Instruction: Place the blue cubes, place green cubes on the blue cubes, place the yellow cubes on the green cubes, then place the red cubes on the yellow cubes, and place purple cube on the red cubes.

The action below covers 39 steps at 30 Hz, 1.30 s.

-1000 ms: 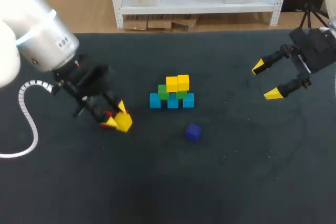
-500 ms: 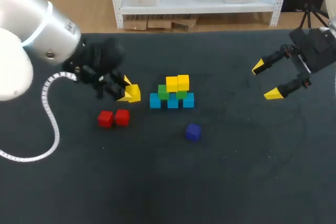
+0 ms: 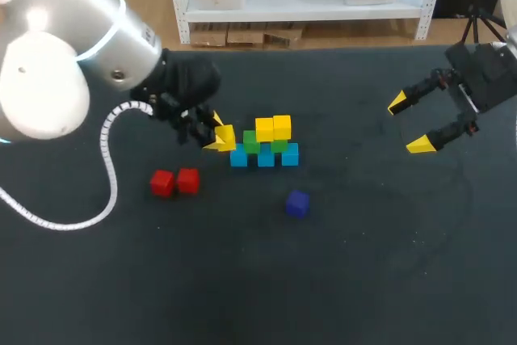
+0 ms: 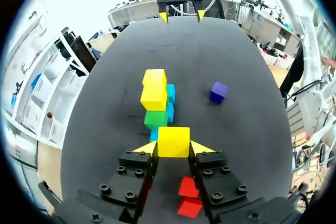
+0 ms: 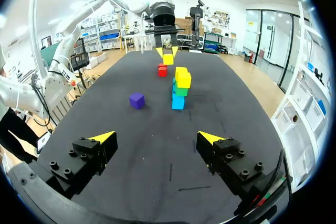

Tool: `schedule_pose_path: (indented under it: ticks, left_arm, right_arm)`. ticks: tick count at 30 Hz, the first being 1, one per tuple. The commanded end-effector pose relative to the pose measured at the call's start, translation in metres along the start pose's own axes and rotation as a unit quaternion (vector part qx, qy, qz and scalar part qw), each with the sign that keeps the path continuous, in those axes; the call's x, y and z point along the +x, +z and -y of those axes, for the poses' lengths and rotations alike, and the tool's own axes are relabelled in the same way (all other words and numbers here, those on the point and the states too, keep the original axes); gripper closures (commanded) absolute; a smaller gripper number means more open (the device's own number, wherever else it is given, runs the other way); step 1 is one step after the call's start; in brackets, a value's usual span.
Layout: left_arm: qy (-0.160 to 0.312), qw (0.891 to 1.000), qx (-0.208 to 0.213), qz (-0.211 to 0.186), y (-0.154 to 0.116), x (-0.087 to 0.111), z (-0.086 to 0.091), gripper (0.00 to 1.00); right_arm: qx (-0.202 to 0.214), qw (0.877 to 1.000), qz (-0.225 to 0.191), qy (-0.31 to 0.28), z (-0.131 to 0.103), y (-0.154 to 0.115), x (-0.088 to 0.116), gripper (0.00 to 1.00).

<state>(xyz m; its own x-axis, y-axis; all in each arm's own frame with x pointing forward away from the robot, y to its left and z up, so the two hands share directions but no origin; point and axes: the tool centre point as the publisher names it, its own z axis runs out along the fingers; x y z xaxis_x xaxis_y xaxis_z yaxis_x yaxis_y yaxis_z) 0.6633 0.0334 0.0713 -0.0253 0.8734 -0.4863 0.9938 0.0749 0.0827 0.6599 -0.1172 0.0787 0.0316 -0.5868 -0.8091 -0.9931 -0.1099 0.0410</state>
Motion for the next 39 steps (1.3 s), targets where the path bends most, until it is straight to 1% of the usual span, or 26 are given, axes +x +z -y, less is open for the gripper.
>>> schedule_pose_path:
  ticks: [1,3,5,7,8,10,13,20,21,22,23,24,26,28,30,31,33,34,36,37,39]
  left_arm:
    - [0.007,1.000,0.003,-0.019,0.006,-0.012,-0.015,1.00]
    - [0.011,1.000,0.003,-0.021,0.006,-0.015,-0.020,1.00]
    - [0.017,0.999,0.003,-0.032,0.007,-0.017,-0.023,1.00]
    - [0.016,0.999,0.004,-0.028,0.007,-0.018,-0.026,1.00]
    - [0.017,0.999,0.005,-0.037,0.008,-0.018,-0.027,1.00]
    - [0.015,0.999,0.006,-0.031,0.008,-0.018,-0.029,1.00]
    - [0.014,0.999,0.007,-0.034,0.009,-0.017,-0.031,1.00]
    - [0.016,0.999,0.010,-0.044,0.011,-0.016,-0.033,1.00]
    - [0.015,0.999,0.010,-0.038,0.012,-0.016,-0.033,1.00]
    - [0.017,0.999,0.010,-0.051,0.012,-0.017,-0.033,1.00]
    - [0.019,0.998,0.011,-0.053,0.013,-0.017,-0.033,1.00]
    - [0.018,0.999,0.011,-0.046,0.014,-0.017,-0.033,1.00]
    - [0.026,0.997,0.012,-0.069,0.016,-0.019,-0.033,1.00]
    - [0.026,0.998,0.012,-0.064,0.018,-0.020,-0.034,1.00]
    - [0.029,0.997,0.013,-0.071,0.019,-0.021,-0.033,1.00]
    - [0.026,0.998,0.013,-0.063,0.020,-0.022,-0.033,1.00]
    - [0.028,0.997,0.013,-0.069,0.021,-0.022,-0.034,1.00]
    - [0.026,0.998,0.013,-0.060,0.021,-0.023,-0.034,1.00]
    - [0.026,0.998,0.013,-0.064,0.022,-0.023,-0.035,1.00]
    - [0.024,0.998,0.014,-0.059,0.023,-0.023,-0.035,1.00]
    - [0.024,0.998,0.014,-0.064,0.023,-0.022,-0.035,1.00]
  right_arm:
    - [0.000,1.000,0.000,0.000,0.000,0.001,0.000,0.00]
    - [0.000,1.000,0.000,0.000,0.000,0.001,0.000,0.00]
    - [0.000,1.000,0.000,0.000,0.000,0.001,0.000,0.00]
    - [0.000,1.000,0.000,0.000,0.000,0.001,0.000,0.00]
    - [0.000,1.000,0.000,0.000,0.000,0.001,0.000,0.00]
    - [0.000,1.000,0.000,0.000,0.000,0.001,0.000,0.00]
    - [0.000,1.000,0.000,0.000,0.000,0.001,0.000,0.00]
    - [0.000,1.000,0.000,0.000,0.000,0.001,0.000,0.00]
    - [0.000,1.000,0.000,0.000,0.000,0.001,0.000,0.00]
    - [0.000,1.000,0.000,0.000,0.000,0.001,0.000,0.00]
    - [0.000,1.000,0.000,0.000,0.000,0.001,0.000,0.00]
    - [0.000,1.000,0.000,0.000,0.000,0.001,0.000,0.00]
    - [0.000,1.000,0.000,0.000,0.000,0.001,0.000,0.00]
    - [0.000,1.000,0.000,0.000,0.000,0.001,0.000,0.00]
    - [0.000,1.000,0.000,0.000,0.000,0.001,0.000,0.00]
    - [0.000,1.000,0.000,0.000,0.000,0.001,0.000,0.00]
    - [0.000,1.000,0.000,0.000,0.000,0.001,0.000,0.00]
    - [0.000,1.000,0.000,0.000,0.000,0.001,0.000,0.00]
    - [0.000,1.000,0.000,0.000,0.000,0.001,0.000,0.00]
    - [0.000,1.000,0.000,0.000,0.000,0.001,0.000,0.00]
    - [0.000,1.000,0.000,0.000,0.000,0.001,0.000,0.00]
